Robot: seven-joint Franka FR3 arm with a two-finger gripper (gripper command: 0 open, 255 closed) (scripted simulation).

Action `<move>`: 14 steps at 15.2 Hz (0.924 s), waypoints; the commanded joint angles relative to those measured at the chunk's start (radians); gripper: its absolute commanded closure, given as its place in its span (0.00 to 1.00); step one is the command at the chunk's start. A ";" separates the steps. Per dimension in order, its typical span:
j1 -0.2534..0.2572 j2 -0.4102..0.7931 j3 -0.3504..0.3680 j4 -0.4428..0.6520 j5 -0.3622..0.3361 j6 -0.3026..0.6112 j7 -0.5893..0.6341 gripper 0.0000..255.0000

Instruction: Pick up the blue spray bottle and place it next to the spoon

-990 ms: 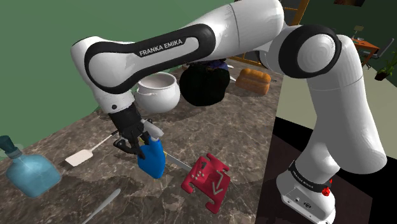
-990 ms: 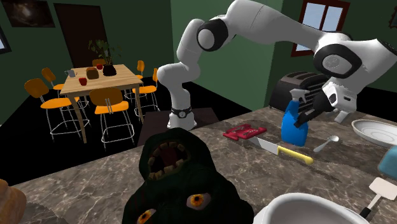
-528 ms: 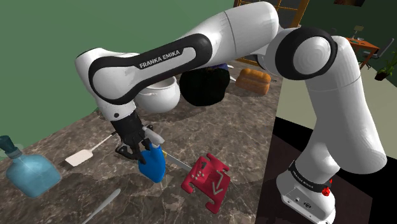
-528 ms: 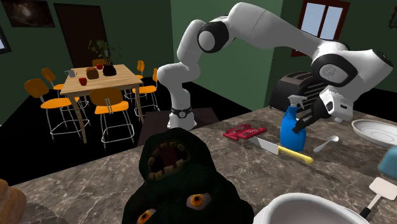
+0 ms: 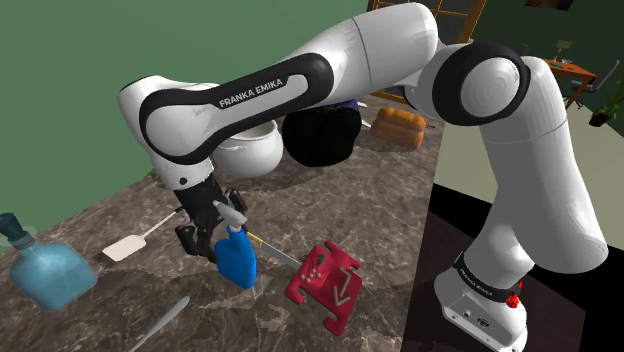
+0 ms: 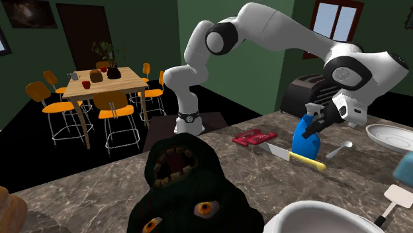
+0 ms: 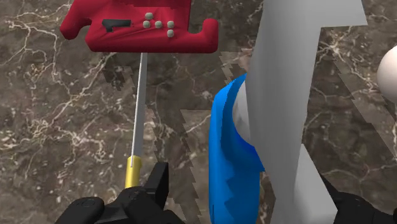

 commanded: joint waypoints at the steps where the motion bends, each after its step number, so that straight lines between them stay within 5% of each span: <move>1: 0.000 0.000 0.000 0.000 0.000 0.000 0.000 0.00; 6: 0.021 0.054 -0.005 0.211 -0.010 -0.155 0.004 0.00; 14: 0.021 0.054 -0.005 0.210 -0.010 -0.155 0.004 0.00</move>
